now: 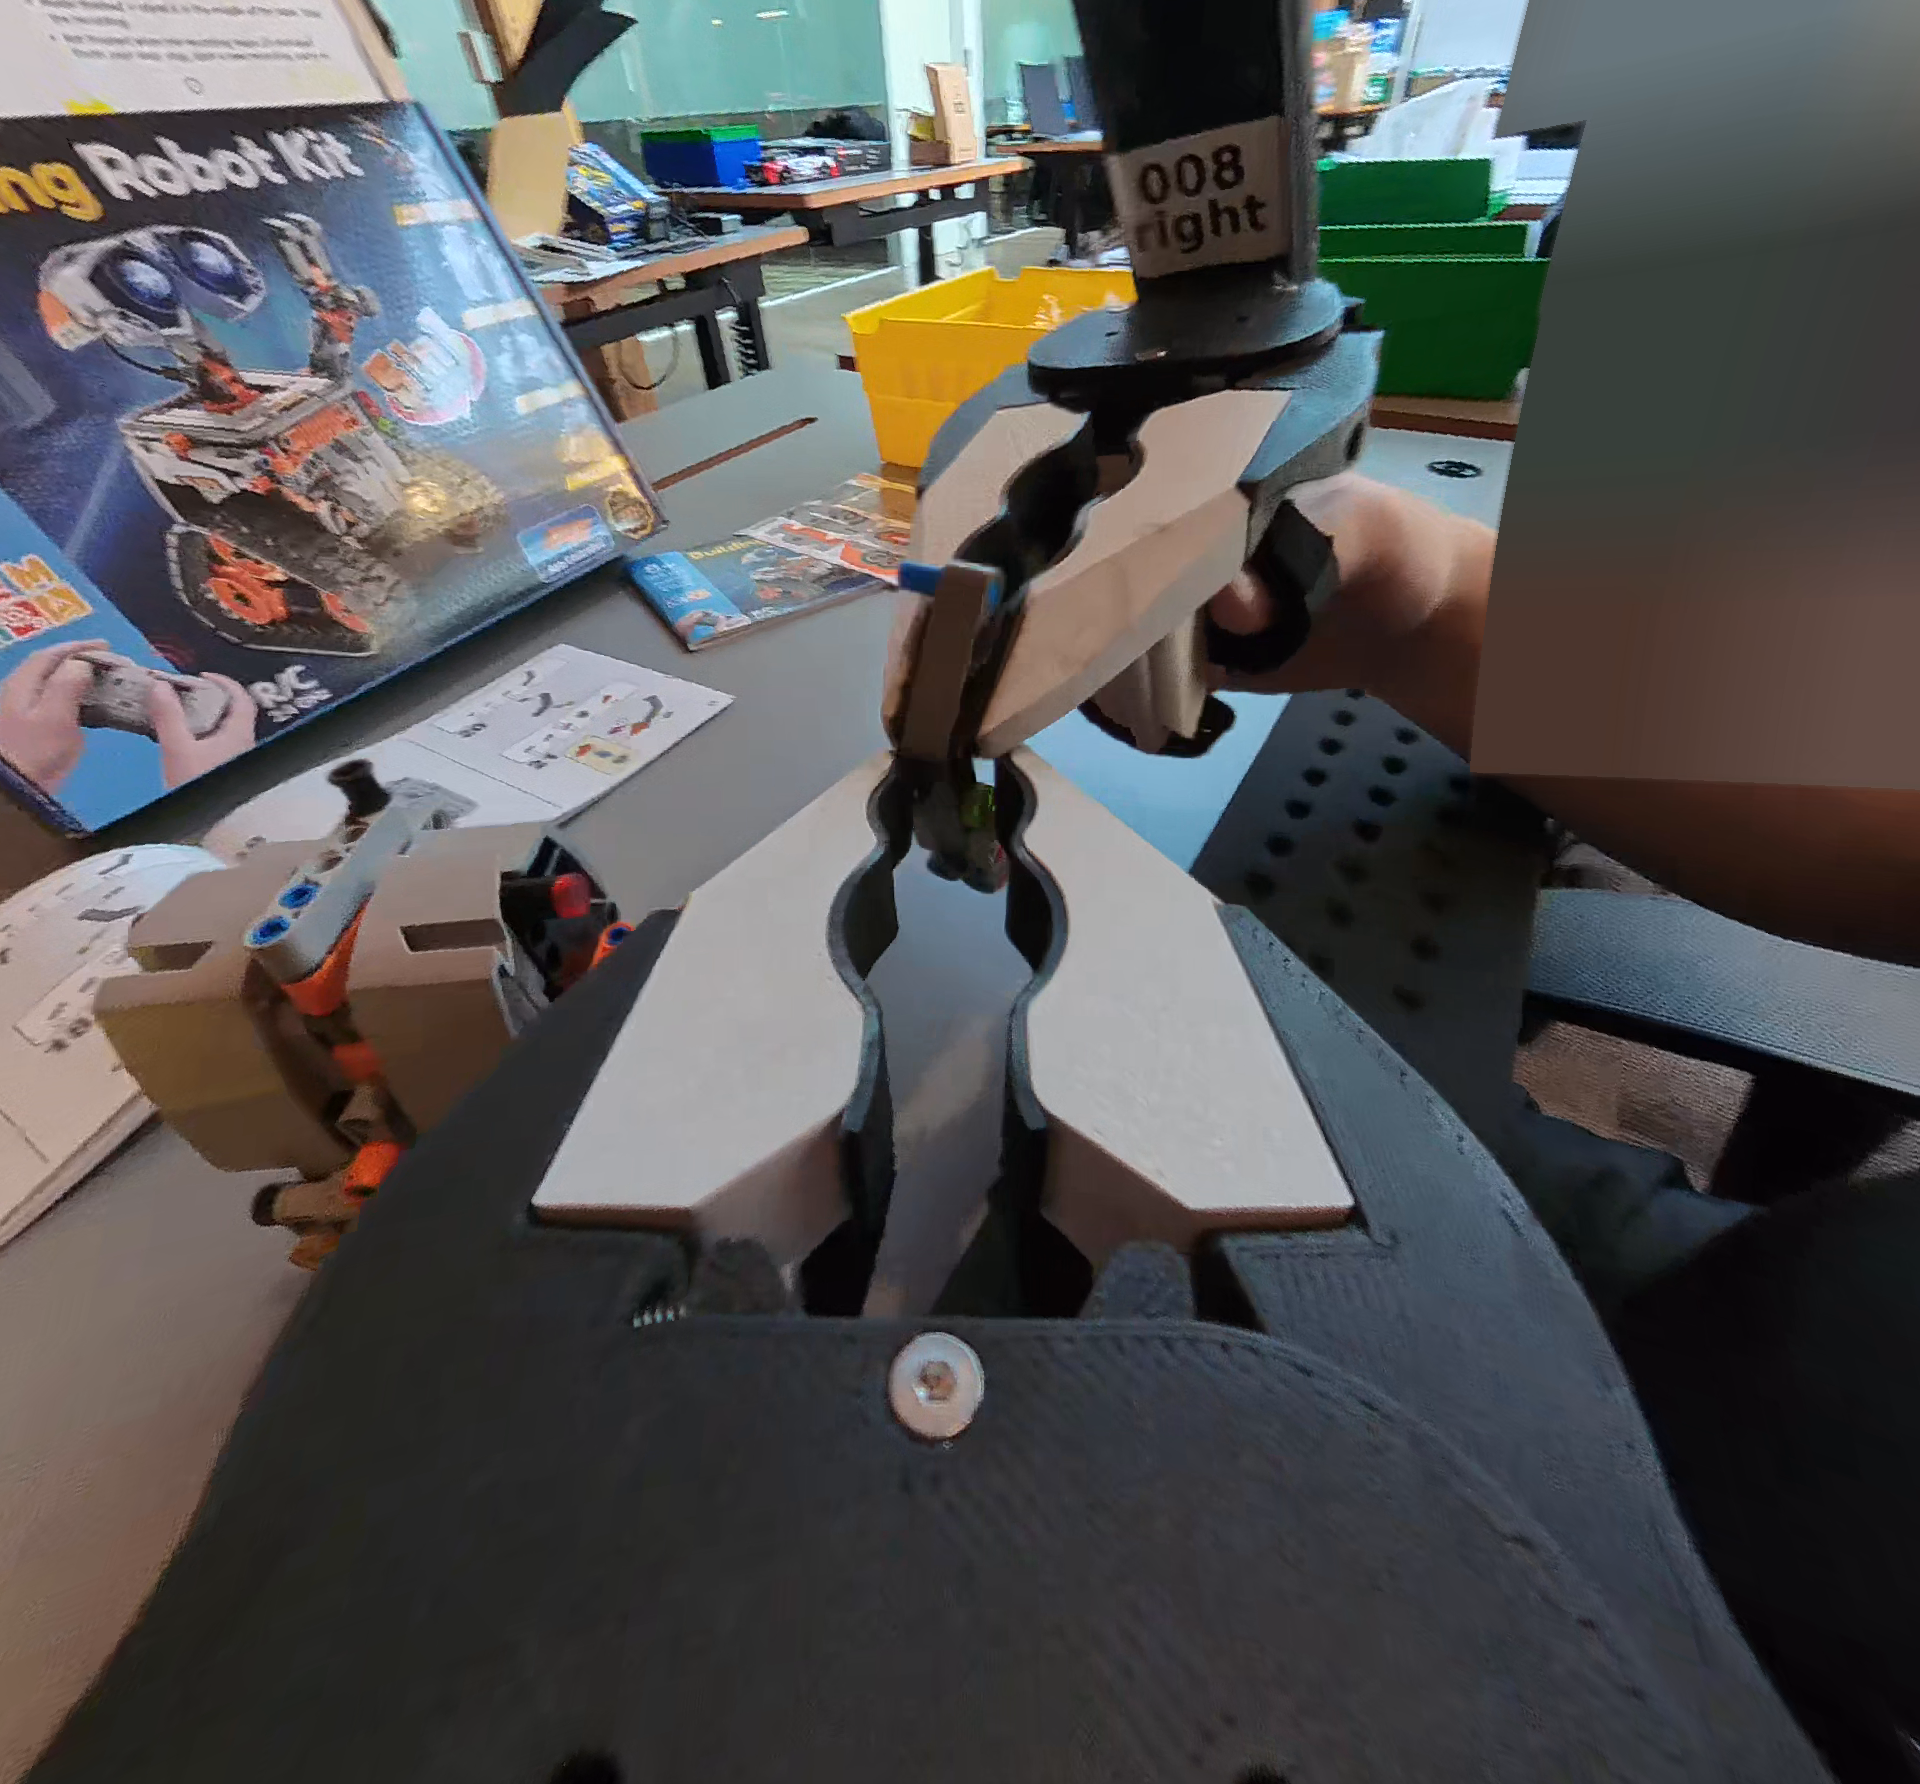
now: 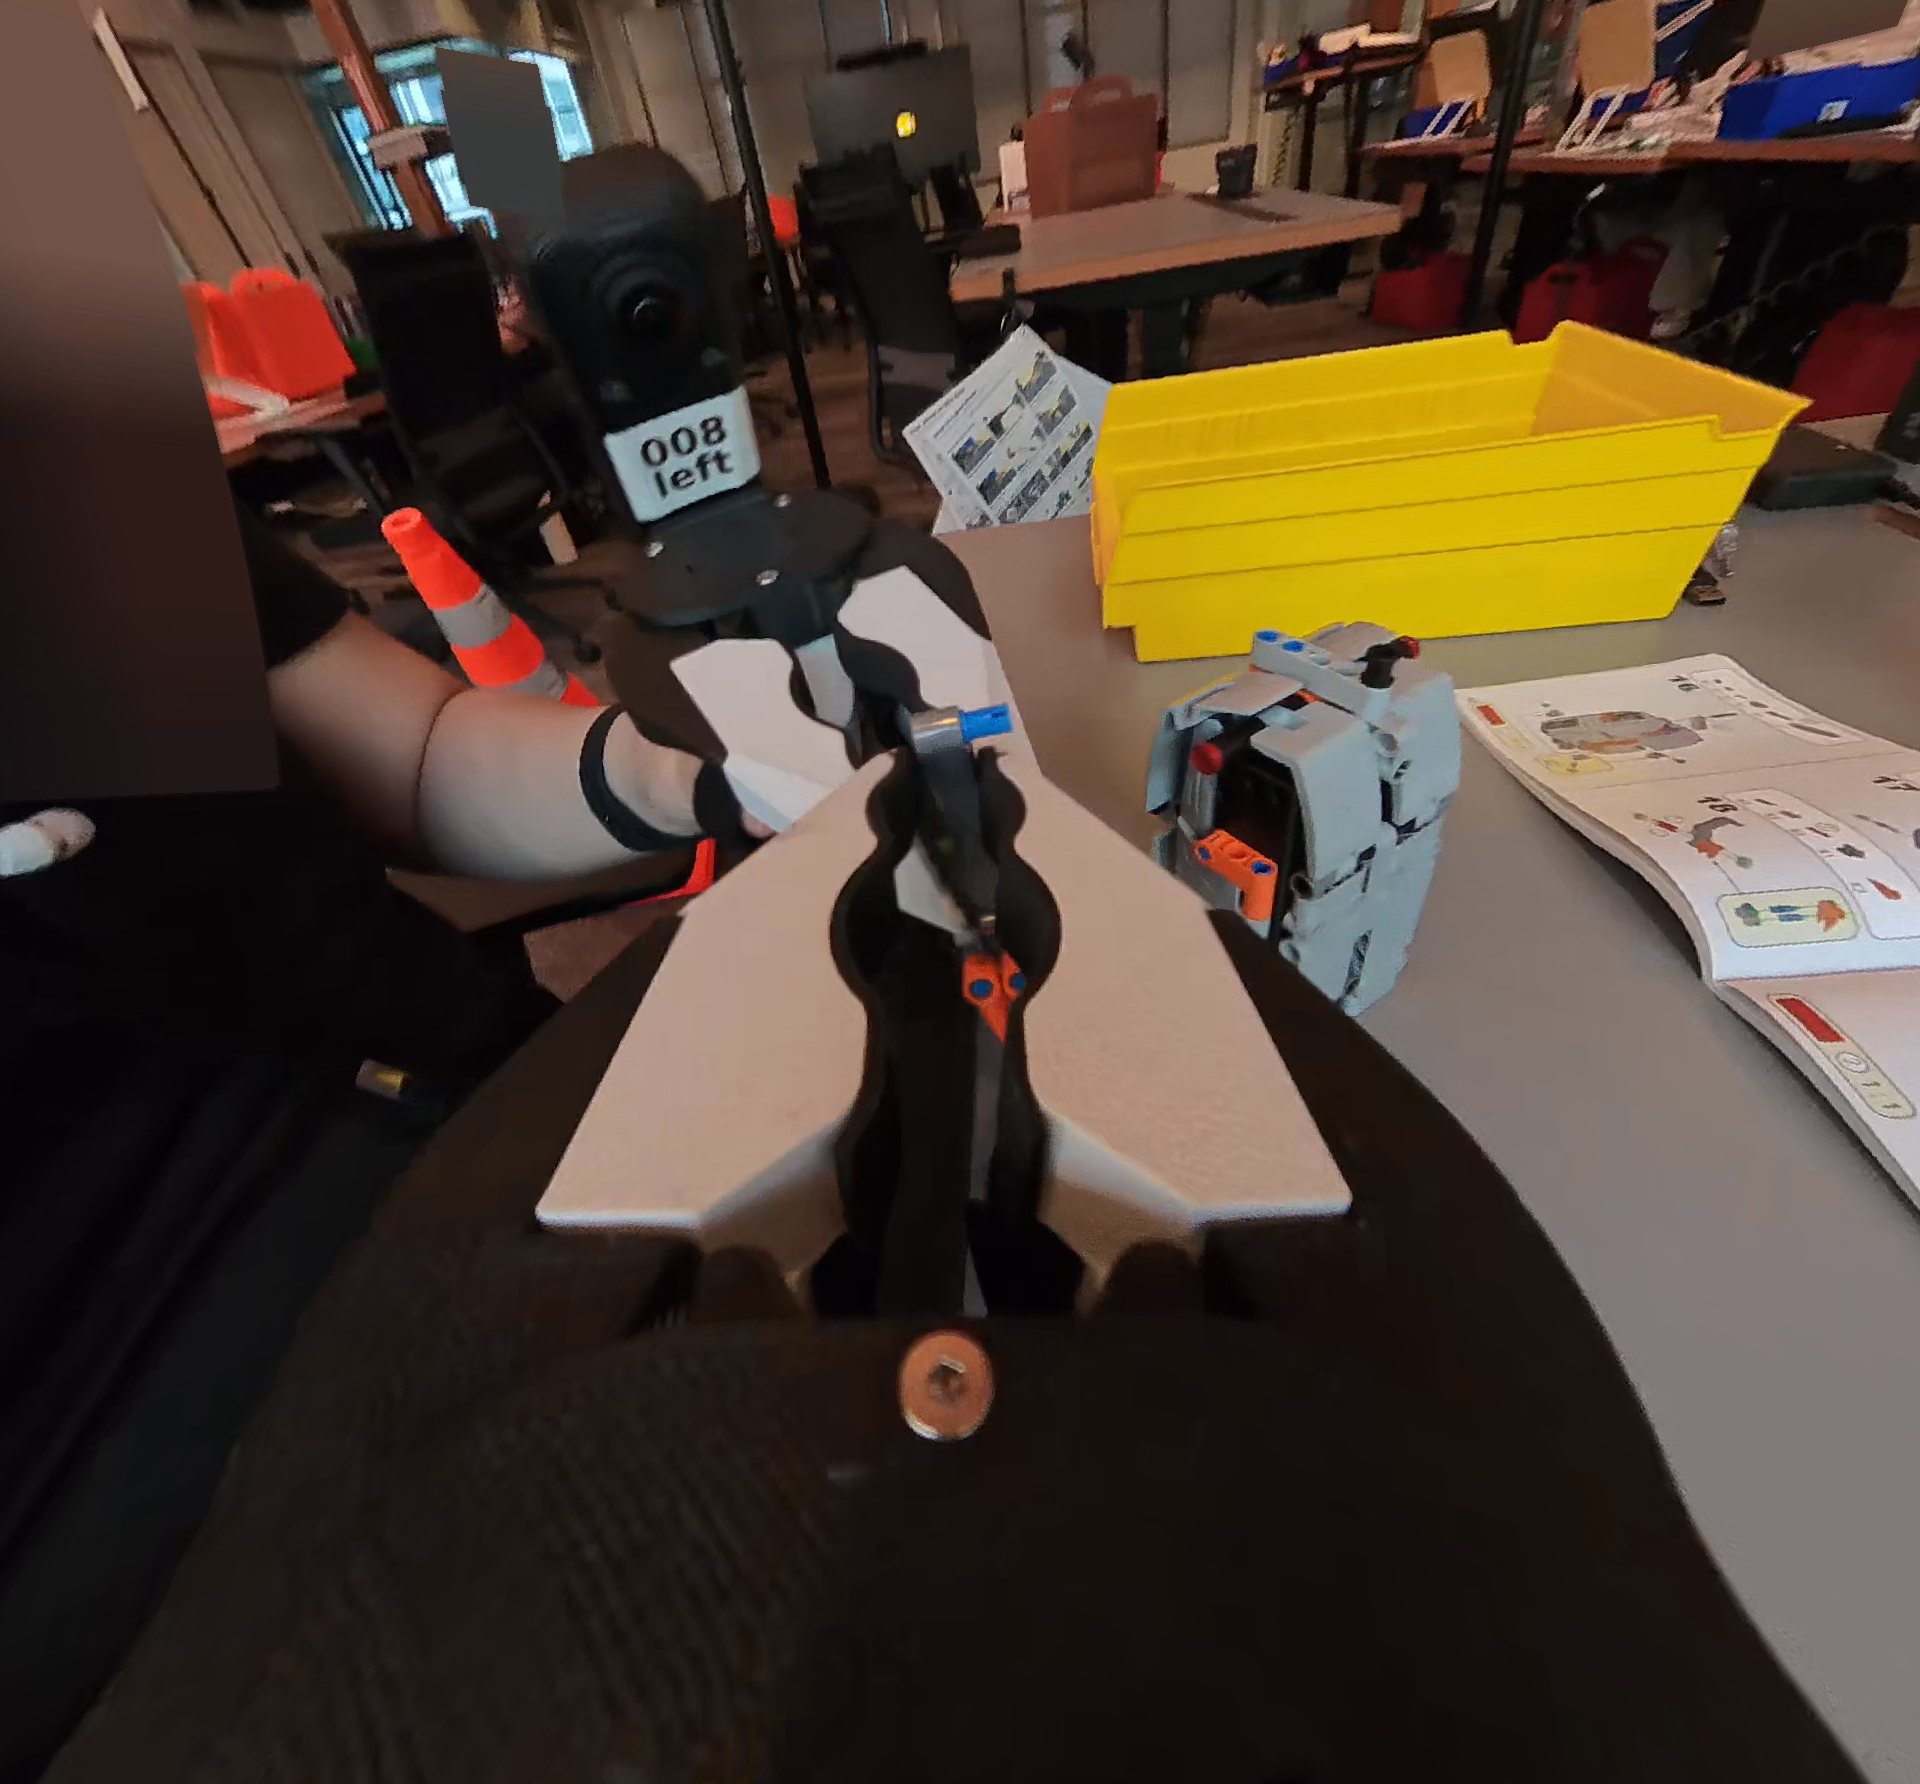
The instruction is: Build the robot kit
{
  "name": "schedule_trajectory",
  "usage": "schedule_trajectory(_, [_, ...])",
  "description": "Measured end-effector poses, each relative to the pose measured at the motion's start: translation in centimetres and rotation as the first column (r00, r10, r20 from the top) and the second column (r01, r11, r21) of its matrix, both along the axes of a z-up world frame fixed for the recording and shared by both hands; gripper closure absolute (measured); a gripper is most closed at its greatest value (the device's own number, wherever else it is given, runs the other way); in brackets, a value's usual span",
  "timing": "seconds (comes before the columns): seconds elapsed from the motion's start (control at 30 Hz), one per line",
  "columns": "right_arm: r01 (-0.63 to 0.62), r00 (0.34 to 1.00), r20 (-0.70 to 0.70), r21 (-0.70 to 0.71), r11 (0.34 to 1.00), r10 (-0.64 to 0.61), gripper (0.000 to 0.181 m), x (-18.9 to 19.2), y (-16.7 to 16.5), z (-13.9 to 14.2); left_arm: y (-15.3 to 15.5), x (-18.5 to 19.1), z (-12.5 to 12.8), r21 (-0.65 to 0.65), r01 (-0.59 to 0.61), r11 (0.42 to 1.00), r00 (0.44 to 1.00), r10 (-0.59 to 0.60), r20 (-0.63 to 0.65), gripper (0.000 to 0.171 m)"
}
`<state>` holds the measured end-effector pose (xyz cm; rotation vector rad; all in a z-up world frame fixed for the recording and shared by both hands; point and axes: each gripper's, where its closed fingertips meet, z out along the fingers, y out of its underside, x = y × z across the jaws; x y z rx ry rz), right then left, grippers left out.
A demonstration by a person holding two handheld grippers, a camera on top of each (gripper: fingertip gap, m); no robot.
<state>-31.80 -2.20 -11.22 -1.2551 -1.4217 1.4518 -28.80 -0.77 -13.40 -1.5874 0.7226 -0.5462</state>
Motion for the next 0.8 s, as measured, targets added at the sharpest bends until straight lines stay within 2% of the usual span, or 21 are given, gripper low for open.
schedule_trajectory(0.13, [-0.027, 1.0, -0.002, 0.001, 1.0, 0.027, 0.173, 0.9, 0.1, 0.5, 0.2, 1.1, 0.4, 0.039, -0.007, 0.999, 1.0, 0.007, -0.003, 0.158])
schedule_trajectory(0.2, [0.0, 1.0, 0.001, -0.02, 1.0, 0.0, 0.172, 1.0, 0.6, 0.5, 0.5, 1.0, 0.6, 0.034, -0.031, 0.999, 0.999, 0.031, 0.019, 0.16])
schedule_trajectory(0.3, [0.134, 0.991, 0.027, -0.03, 0.991, -0.133, 0.147, 0.9, 2.2, 0.4, 1.4, -0.4, 1.3, 0.07, -0.149, 0.986, 0.988, 0.146, 0.048, 0.161])
schedule_trajectory(0.43, [0.268, 0.949, -0.12, -0.189, 0.945, -0.293, 0.15, 0.8, 2.4, 3.0, 2.2, -1.6, 1.8, 0.146, -0.288, 0.947, 0.958, 0.287, 0.026, 0.161])
schedule_trajectory(0.53, [0.379, 0.886, -0.153, -0.306, 0.874, -0.438, 0.158, 0.5, 3.3, 3.6, 2.6, -1.7, 1.7, 0.192, -0.34, 0.921, 0.937, 0.349, -0.015, 0.161])
schedule_trajectory(0.6, [0.385, 0.875, -0.161, -0.342, 0.857, -0.457, 0.175, 0.5, 3.4, 3.5, 2.8, -1.8, 1.7, 0.21, -0.364, 0.907, 0.926, 0.377, -0.023, 0.161])
schedule_trajectory(0.8, [0.41, 0.874, -0.106, -0.365, 0.836, -0.475, 0.163, 0.0, 4.1, 2.3, 3.5, -2.1, 0.6, 0.163, -0.404, 0.9, 0.913, 0.409, 0.006, 0.161])
